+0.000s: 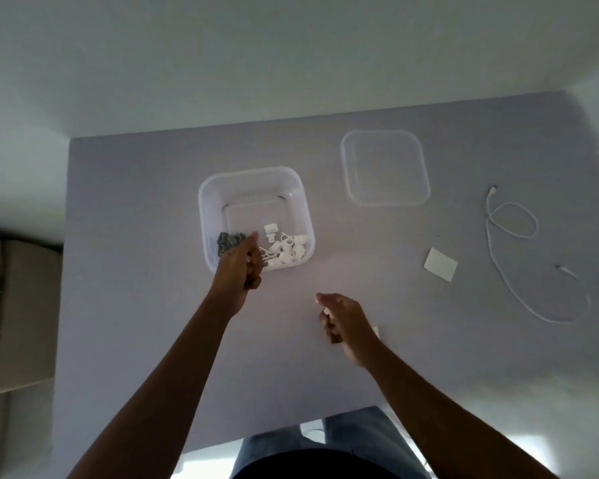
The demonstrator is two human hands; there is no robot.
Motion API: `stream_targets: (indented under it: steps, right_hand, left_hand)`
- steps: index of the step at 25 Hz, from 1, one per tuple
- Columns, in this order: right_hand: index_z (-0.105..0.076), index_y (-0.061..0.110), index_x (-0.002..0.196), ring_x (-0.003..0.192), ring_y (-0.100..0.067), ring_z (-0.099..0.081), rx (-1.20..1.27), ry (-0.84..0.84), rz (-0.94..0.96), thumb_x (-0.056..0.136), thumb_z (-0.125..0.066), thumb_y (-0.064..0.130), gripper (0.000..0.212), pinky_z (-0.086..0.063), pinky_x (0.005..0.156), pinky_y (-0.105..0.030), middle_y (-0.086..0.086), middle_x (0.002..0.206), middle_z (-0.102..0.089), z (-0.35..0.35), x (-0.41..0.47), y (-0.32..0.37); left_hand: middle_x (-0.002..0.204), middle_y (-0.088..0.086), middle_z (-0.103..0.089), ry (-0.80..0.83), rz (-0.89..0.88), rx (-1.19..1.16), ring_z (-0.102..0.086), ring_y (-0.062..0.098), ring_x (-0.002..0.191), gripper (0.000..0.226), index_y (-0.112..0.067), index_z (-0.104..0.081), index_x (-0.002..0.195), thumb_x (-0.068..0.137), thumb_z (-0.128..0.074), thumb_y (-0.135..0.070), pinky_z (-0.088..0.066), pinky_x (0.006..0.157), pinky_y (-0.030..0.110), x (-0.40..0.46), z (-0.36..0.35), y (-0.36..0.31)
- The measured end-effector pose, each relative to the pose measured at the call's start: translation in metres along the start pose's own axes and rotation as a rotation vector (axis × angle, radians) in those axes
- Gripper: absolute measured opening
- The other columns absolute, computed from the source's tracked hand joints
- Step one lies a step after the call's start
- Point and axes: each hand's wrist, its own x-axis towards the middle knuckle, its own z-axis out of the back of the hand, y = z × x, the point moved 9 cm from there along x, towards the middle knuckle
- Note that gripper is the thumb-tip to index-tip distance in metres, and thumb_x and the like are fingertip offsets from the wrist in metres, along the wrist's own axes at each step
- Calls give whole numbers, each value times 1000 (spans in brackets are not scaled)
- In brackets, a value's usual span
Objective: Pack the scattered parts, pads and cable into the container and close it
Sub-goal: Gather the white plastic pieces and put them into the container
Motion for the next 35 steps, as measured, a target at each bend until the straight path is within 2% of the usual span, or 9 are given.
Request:
stream_targets:
  steps: [4,9,15,19,25,27,29,32,35]
  right_hand:
    - [-61,7,87,48,-13,-31,362,344,-1,82,-46,18,19,-17,48,-25,-5,57,-47,-38,-4,81]
    - [-58,6,78,43,-15,-25,292,508,155,74,-40,14,20,-16,47,-24,-9,56,-48,-84,29,153]
    - [-57,13,67,44,-15,-25,22,322,99,88,-48,25,26,-15,49,-26,-7,59,-45,-112,78,168]
    - [-57,15,67,42,-11,-35,-108,175,157,96,-56,39,38,-26,42,-20,-4,59,-50,-116,96,167]
    - [-64,14,78,43,-8,-43,79,-110,325,97,-55,40,33,-32,39,-21,1,59,-56,-60,124,210]
    - [-66,10,88,47,-7,-52,-152,-318,465,98,-55,37,30,-41,46,-23,0,62,-60,-25,140,225]
    - [-63,14,105,65,-13,-67,-453,-437,501,97,-55,35,24,-51,63,-29,-4,77,-69,-5,157,226]
    - [-47,20,133,102,-36,-65,-880,-414,389,97,-52,30,37,-52,86,-41,-18,112,-68,5,182,207]
    - [-47,17,128,100,-40,-63,-1035,-425,380,98,-48,22,30,-51,83,-43,-19,111,-66,8,185,201]
  left_hand:
    - [46,-2,-37,-255,-70,227,-31,10,39,47,-18,-44,55,98,-48,-37,-26,43,20,31,31,-34]
    - [61,4,-57,-344,-178,698,-51,19,56,41,-11,-57,61,96,-48,-31,-41,64,30,84,39,-67]
    - [74,9,-55,-279,-266,1156,-56,28,74,41,-9,-52,70,100,-46,-36,-39,69,31,124,38,-72]
    - [78,12,-60,-280,-282,1199,-59,31,78,39,-10,-53,73,100,-46,-36,-50,74,41,133,42,-68]
    - [61,6,-57,-331,-209,1085,-56,19,59,58,-8,-56,64,100,-38,-49,-40,65,31,138,42,-74]
    - [57,6,-57,-329,-180,1062,-55,17,56,62,-9,-56,59,99,-38,-51,-42,65,32,141,40,-74]
    - [56,7,-57,-324,-150,1026,-58,22,57,67,-9,-53,54,97,-36,-57,-46,66,34,143,37,-73]
    - [53,7,-54,-322,-138,996,-56,23,54,72,-9,-44,50,95,-30,-64,-45,62,33,140,32,-73]
    - [55,8,-55,-356,-171,1092,-55,22,55,70,-7,-50,53,99,-28,-56,-44,61,32,136,30,-77]
